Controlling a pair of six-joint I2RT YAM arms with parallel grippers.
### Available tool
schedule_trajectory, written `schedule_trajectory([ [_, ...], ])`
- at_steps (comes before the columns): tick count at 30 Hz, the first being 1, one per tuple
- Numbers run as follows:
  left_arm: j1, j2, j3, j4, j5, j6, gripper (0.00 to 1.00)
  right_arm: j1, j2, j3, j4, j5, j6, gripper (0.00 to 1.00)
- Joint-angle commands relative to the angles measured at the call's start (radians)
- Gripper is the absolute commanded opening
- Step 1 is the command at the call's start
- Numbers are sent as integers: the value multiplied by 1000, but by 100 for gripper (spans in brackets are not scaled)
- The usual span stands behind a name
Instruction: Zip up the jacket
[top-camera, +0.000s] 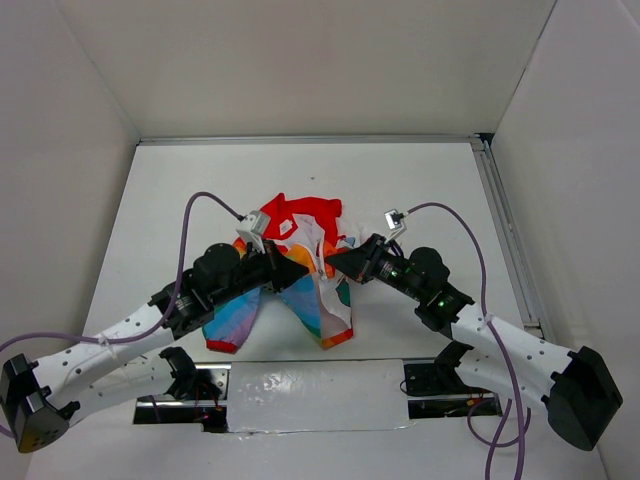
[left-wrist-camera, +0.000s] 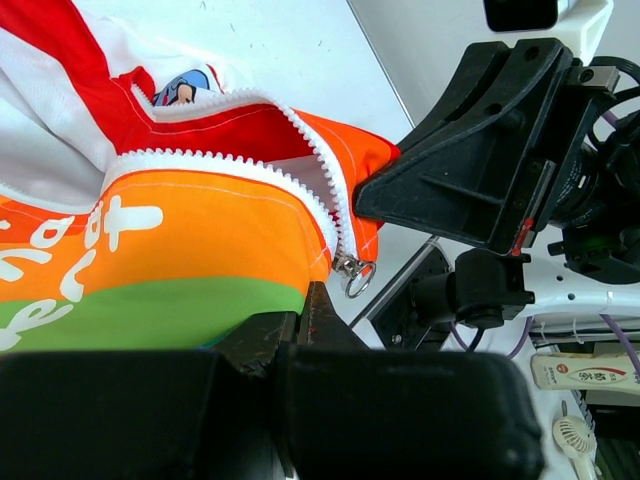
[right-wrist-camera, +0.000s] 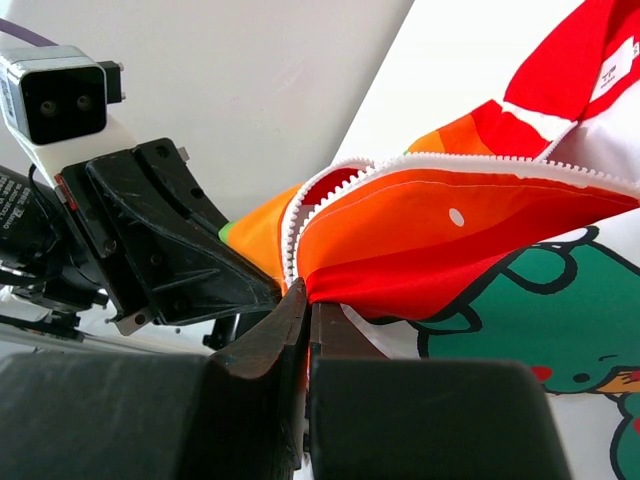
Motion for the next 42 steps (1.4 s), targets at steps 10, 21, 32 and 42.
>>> schedule_trajectory([
  [10, -7, -28, -1, 49, -8, -42, 0, 10, -25, -25, 103, 9, -2, 0],
  [21, -7, -22, -2, 46, -8, -59, 0, 10, -11, -54, 195, -39, 27, 0],
  [32, -7, -33, -9, 53, 6, -66, 0, 10, -17, -56, 191, -16, 27, 0],
  [42, -7, -54, -21, 56, 18, -74, 0, 10, -25, -59, 172, 24, 23, 0],
])
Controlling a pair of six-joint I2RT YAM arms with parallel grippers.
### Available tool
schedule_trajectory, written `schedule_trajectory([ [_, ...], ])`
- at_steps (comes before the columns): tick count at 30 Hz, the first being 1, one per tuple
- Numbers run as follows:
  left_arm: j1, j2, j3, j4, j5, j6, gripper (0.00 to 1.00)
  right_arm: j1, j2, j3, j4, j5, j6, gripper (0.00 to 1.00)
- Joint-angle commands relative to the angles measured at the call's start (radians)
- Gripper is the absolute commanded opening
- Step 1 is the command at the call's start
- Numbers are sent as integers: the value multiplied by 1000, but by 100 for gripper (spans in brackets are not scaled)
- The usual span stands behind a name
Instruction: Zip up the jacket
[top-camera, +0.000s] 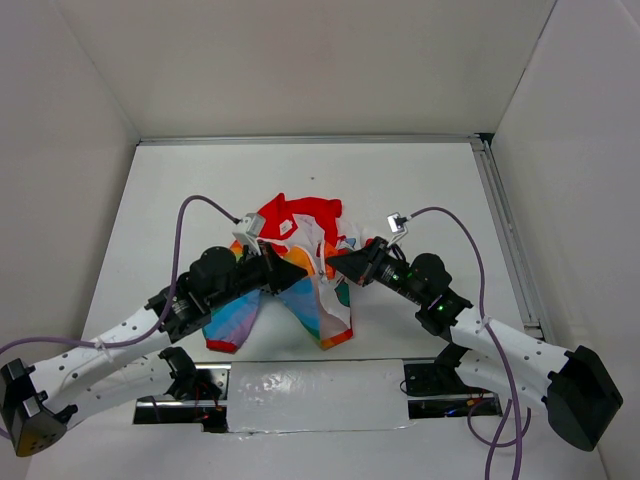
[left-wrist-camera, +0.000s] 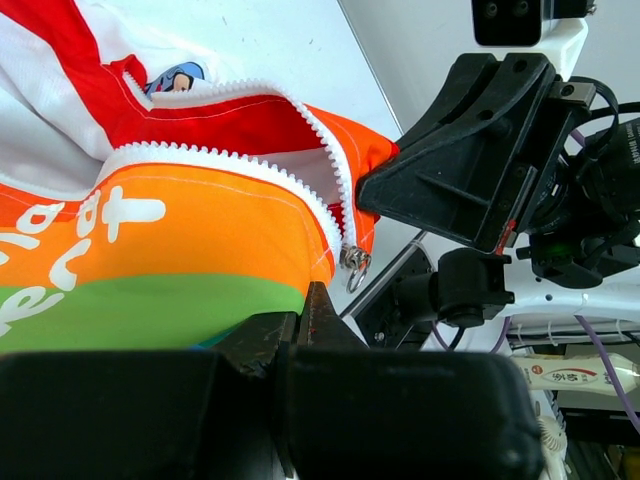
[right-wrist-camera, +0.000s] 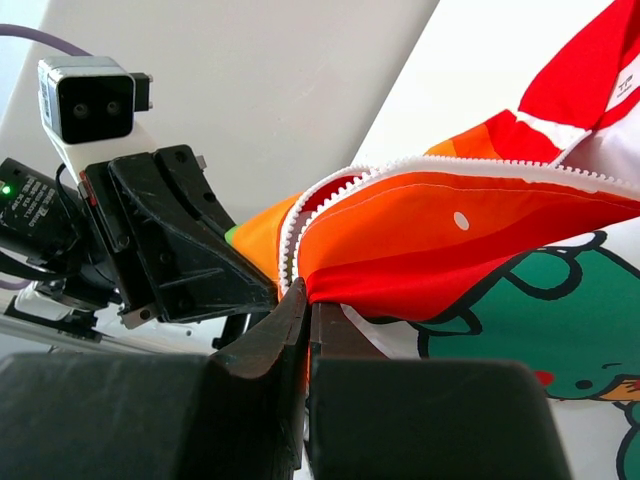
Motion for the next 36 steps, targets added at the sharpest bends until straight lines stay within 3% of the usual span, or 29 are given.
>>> schedule_trajectory([
  [1, -6, -20, 3, 54, 18, -19, 0, 10, -21, 1, 64, 20, -2, 0],
  [15, -6, 11, 14, 56, 37, -45, 0, 11, 8, 5, 89, -6, 13, 0],
  [36, -6, 10, 20, 4, -7, -234, 0, 20, -44, -81, 227, 4, 50, 0],
])
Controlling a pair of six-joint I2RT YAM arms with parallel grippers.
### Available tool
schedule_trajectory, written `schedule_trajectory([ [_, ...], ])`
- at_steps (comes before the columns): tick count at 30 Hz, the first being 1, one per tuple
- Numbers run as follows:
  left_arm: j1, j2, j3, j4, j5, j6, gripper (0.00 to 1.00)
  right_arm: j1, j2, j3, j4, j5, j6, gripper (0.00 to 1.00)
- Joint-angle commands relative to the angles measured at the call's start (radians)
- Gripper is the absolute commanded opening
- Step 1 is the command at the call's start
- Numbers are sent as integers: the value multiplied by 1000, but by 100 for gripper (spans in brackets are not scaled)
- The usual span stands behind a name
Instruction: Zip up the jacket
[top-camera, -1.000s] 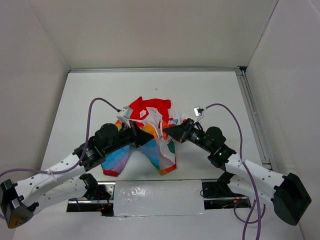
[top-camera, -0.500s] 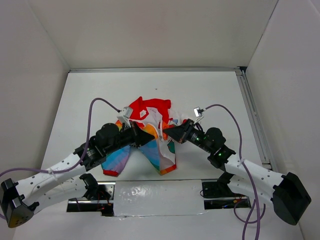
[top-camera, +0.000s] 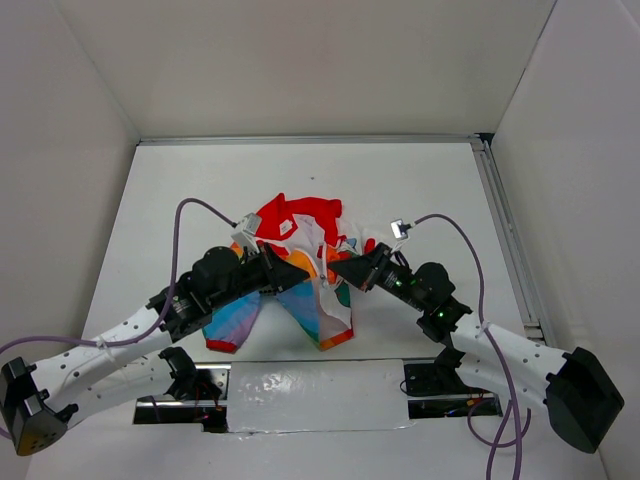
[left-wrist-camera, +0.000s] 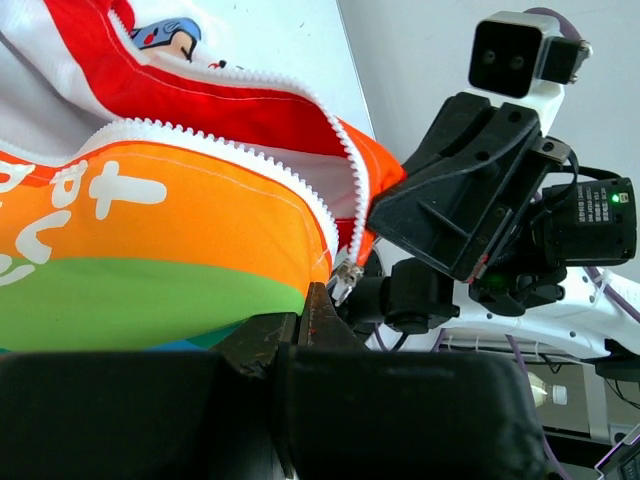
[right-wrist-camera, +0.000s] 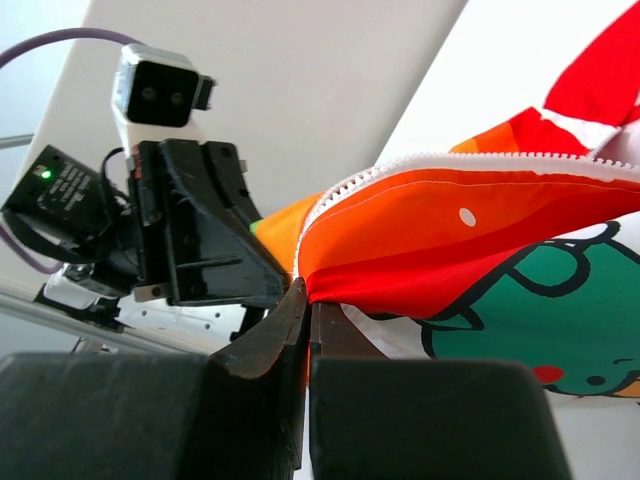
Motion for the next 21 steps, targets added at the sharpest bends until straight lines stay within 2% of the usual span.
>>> schedule_trajectory([
  [1, -6, 5, 22, 30, -12, -33, 0, 16, -23, -4, 124, 9, 8, 0],
  [21, -8, -21, -12, 49, -13, -112, 0, 21, -22, 8, 54, 38, -9, 0],
])
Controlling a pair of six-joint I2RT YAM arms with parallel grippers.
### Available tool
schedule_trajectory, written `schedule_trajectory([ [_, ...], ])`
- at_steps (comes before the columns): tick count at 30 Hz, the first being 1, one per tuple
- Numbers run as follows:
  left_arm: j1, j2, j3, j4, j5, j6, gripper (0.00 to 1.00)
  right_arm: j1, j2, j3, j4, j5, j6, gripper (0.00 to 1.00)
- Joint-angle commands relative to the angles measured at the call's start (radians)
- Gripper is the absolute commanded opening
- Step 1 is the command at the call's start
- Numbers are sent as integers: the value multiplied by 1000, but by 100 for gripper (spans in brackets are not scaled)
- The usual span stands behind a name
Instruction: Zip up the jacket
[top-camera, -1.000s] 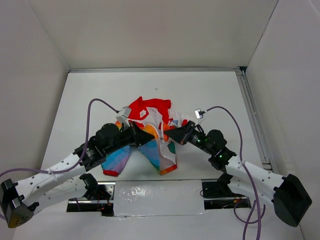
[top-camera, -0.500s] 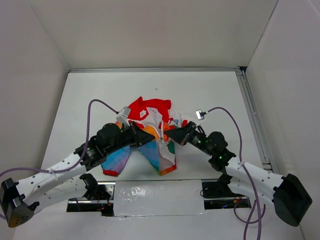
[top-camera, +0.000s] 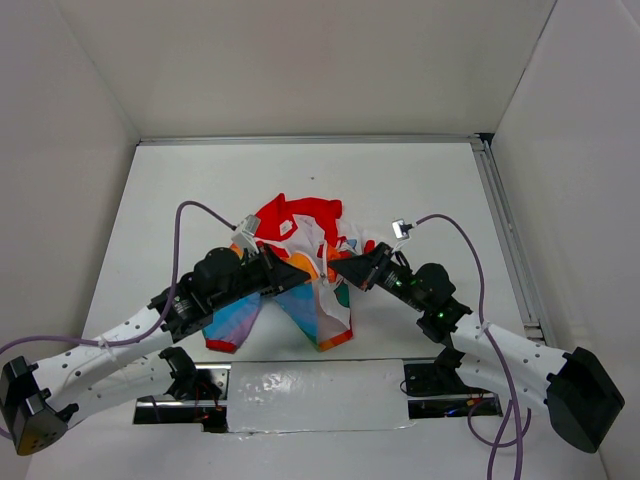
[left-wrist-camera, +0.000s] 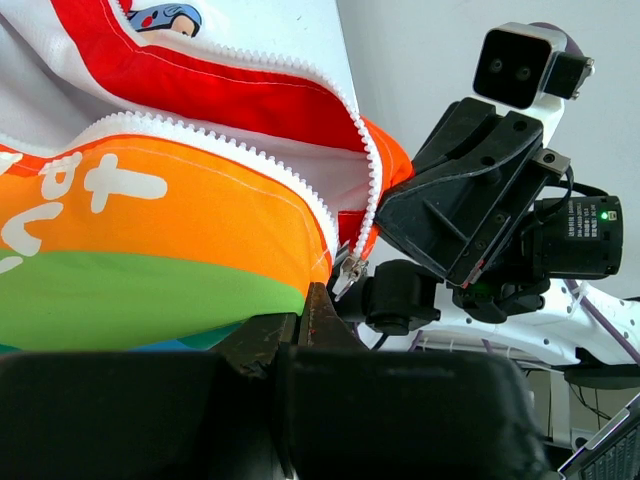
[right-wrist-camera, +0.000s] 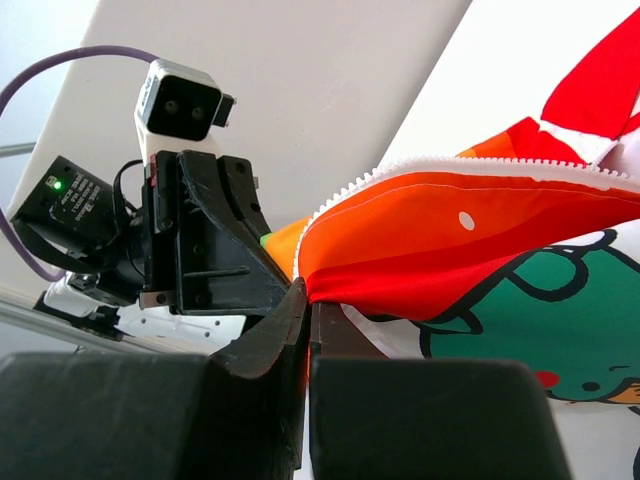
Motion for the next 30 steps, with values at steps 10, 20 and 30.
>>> schedule_trajectory([
  [10, -6, -29, 2, 49, -16, -20, 0, 9, -13, 7, 15, -2, -9, 0],
  [20, -6, -19, -1, 50, -12, -30, 0, 9, 1, 15, 23, -7, -7, 0],
  [30, -6, -17, -3, 58, 2, -30, 0, 9, 12, 15, 51, 10, 1, 0],
])
